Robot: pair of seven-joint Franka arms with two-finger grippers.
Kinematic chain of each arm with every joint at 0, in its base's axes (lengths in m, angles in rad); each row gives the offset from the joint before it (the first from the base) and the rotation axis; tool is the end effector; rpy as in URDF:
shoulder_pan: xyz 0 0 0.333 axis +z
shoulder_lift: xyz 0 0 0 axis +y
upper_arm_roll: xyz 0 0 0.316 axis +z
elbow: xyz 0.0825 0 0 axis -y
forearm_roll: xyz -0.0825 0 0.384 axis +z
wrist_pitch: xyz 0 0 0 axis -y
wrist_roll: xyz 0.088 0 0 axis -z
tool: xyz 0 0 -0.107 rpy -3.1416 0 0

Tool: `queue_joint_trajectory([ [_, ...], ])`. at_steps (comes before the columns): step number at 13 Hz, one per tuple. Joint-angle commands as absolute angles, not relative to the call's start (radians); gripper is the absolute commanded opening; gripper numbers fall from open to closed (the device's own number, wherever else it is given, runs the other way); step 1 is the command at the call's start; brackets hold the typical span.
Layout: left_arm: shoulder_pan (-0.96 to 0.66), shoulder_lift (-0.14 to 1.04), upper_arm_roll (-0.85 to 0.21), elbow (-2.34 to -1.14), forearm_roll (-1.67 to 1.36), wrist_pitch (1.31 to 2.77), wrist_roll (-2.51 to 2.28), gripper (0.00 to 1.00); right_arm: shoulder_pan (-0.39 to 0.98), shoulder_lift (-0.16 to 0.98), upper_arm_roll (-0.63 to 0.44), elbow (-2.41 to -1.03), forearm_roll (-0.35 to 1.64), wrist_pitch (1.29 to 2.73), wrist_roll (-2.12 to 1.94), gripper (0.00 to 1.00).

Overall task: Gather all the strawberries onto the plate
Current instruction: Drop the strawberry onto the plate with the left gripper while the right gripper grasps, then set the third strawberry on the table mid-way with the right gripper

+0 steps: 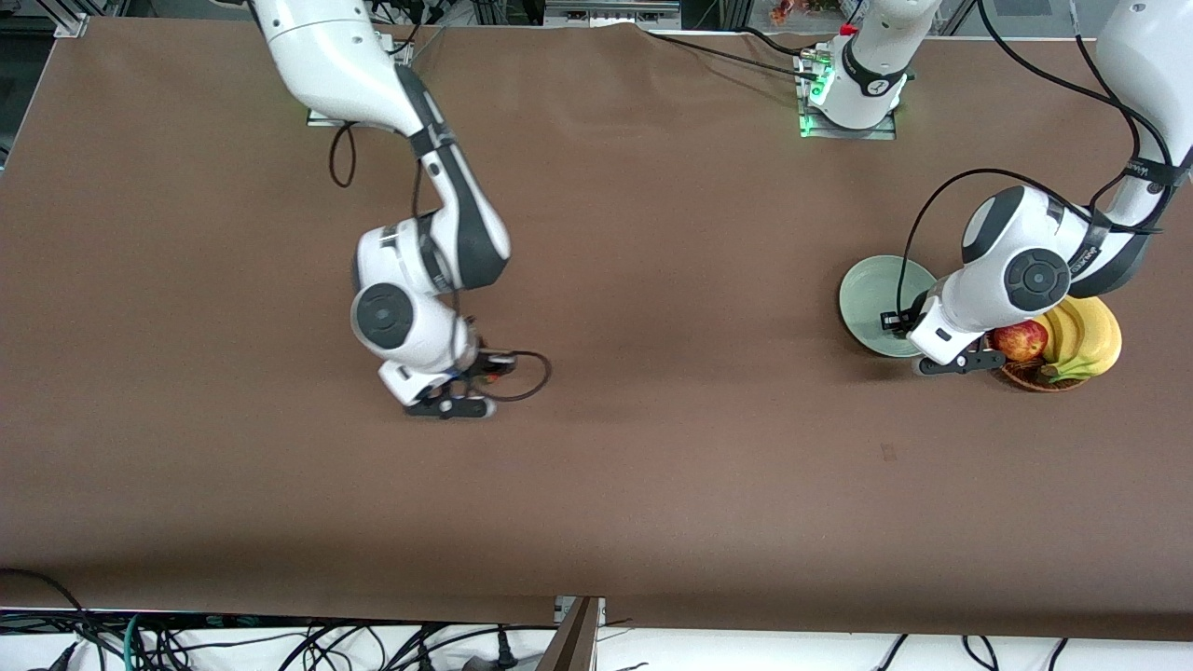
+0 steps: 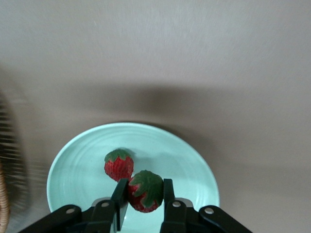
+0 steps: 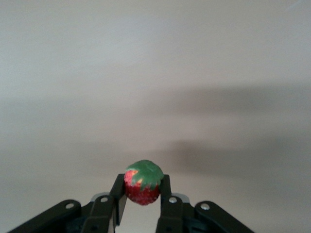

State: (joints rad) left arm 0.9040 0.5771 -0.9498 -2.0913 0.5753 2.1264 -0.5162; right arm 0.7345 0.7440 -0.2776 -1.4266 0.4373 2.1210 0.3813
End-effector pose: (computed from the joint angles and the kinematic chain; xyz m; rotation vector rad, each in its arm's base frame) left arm 0.5517 -0.0020 0.2300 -3.0817 -0.1770 0.3358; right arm 0.6227 0.3707 0.2649 -2.9748 0.1326 0.1303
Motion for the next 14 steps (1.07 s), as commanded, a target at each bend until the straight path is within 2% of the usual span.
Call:
queue_joint_trajectory([
  [1, 0.914, 0.592, -0.957, -2.098, 0.586, 2.115, -0.465, 0.27, 0.727, 0.787, -0.159, -1.364, 0.446, 2.225, 0.571, 0.15],
  [2, 0.916, 0.592, -0.957, -2.098, 0.584, 2.108, -0.454, 0.28, 0.741, 0.804, -0.119, -1.364, 0.446, 2.299, 0.631, 0.15],
  [3, 0.914, 0.592, -0.957, -2.098, 0.586, 2.103, -0.451, 0.35, 0.771, 0.822, -0.101, -1.364, 0.446, 2.366, 0.693, 0.18],
  [4, 0.914, 0.592, -0.957, -2.098, 0.586, 2.102, -0.446, 0.58, 0.819, 0.847, -0.101, -1.362, 0.445, 2.429, 0.747, 0.18],
  [5, 0.914, 0.594, -0.957, -2.098, 0.586, 2.102, -0.428, 0.86, 0.859, 0.87, -0.101, -1.362, 0.443, 2.489, 0.799, 0.18],
  [6, 0.914, 0.594, -0.957, -2.098, 0.586, 2.099, -0.41, 1.0, 0.891, 0.89, -0.101, -1.361, 0.443, 2.538, 0.845, 0.18],
  [8, 0.913, 0.592, -0.957, -2.092, 0.586, 2.074, -0.407, 1.0, 0.949, 0.931, -0.103, -1.353, 0.44, 2.626, 0.923, 0.23],
  [10, 0.914, 0.58, -0.963, -2.083, 0.584, 2.065, -0.408, 1.0, 0.982, 0.953, -0.104, -1.347, 0.439, 2.677, 0.98, 0.35],
  [11, 0.916, 0.569, -0.972, -2.082, 0.583, 2.065, -0.417, 1.0, 0.982, 0.943, -0.106, -1.347, 0.439, 2.674, 0.98, 0.48],
  [12, 0.916, 0.562, -0.988, -2.08, 0.574, 2.066, -0.429, 1.0, 0.982, 0.934, -0.107, -1.347, 0.445, 2.671, 0.979, 0.87],
  [13, 0.917, 0.555, -1.006, -2.079, 0.555, 2.068, -0.446, 1.0, 0.979, 0.914, -0.109, -1.347, 0.446, 2.665, 0.977, 1.0],
  [14, 0.919, 0.551, -1.018, -2.066, 0.548, 2.068, -0.46, 1.0, 0.973, 0.899, -0.112, -1.347, 0.446, 2.631, 0.977, 1.0],
])
